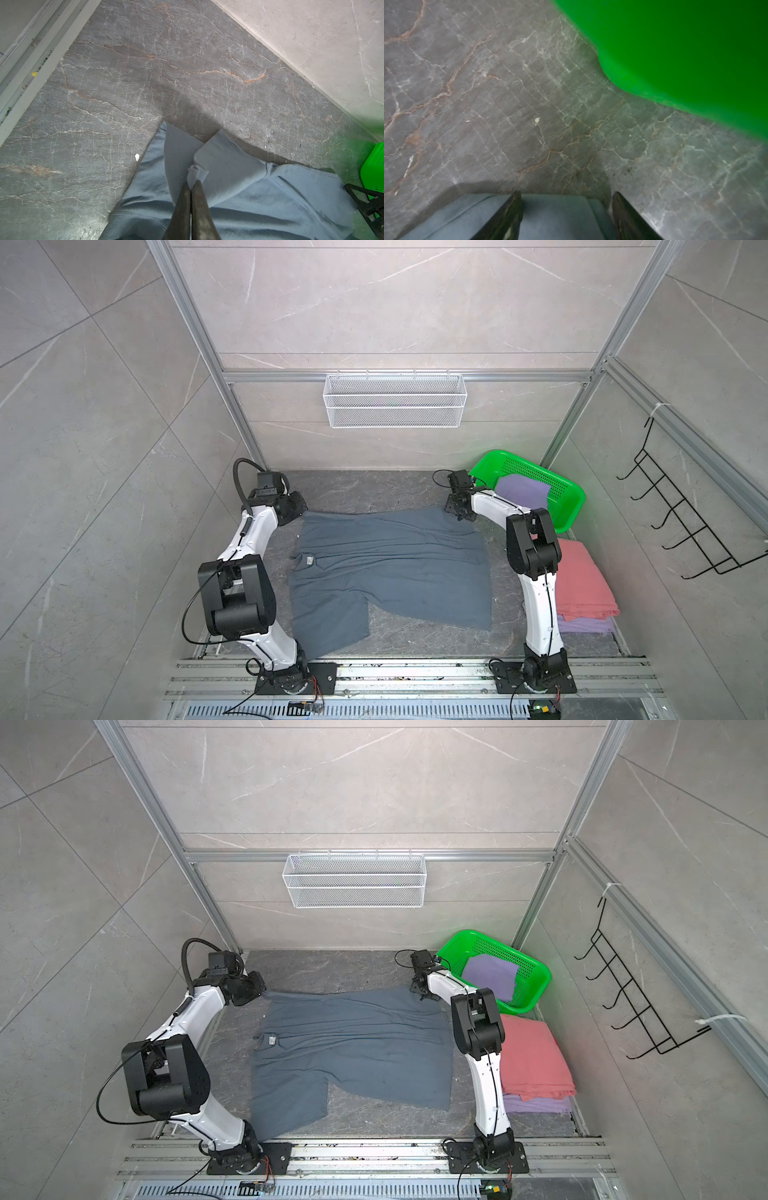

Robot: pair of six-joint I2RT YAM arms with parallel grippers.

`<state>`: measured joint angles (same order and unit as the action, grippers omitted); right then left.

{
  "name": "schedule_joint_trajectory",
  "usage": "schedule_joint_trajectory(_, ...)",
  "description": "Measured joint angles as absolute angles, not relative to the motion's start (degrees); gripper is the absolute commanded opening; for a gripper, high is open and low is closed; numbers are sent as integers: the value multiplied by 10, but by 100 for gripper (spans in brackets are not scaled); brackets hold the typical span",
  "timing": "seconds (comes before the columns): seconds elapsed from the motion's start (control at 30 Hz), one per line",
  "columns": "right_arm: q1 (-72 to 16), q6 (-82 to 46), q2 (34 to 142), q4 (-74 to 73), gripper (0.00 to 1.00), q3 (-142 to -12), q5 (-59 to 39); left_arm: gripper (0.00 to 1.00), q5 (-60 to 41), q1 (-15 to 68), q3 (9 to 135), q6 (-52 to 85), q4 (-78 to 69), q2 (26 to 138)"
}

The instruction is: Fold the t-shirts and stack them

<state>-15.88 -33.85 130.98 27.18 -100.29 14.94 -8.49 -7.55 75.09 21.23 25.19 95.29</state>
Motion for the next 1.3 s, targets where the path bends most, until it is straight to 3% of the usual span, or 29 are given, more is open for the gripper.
schedule_joint_trajectory(0.07,-157,-336,1310,268,64,-1003,139,0,-85,-76,751,212,252,953)
schedule_joint_trajectory(0.13,-155,-329,1310,259,37,-1003,119,0,-85,-76,751,212,252,953)
schedule_joint_trajectory(0.2,-152,-321,1310,248,19,-1003,96,0,-86,-76,751,212,252,953)
schedule_joint_trajectory(0.33,-151,-313,1308,215,7,-987,61,0,-92,-76,751,212,250,953)
schedule_joint_trajectory(0.47,-149,-301,1286,178,0,-945,51,0,-95,-77,770,209,253,959)
schedule_joint_trajectory(0.93,-149,-258,1111,102,0,-839,59,0,-113,-77,855,195,253,979)
schedule_joint_trajectory(1.3,-142,-237,1103,95,0,-841,69,0,-129,-78,951,160,265,1023)
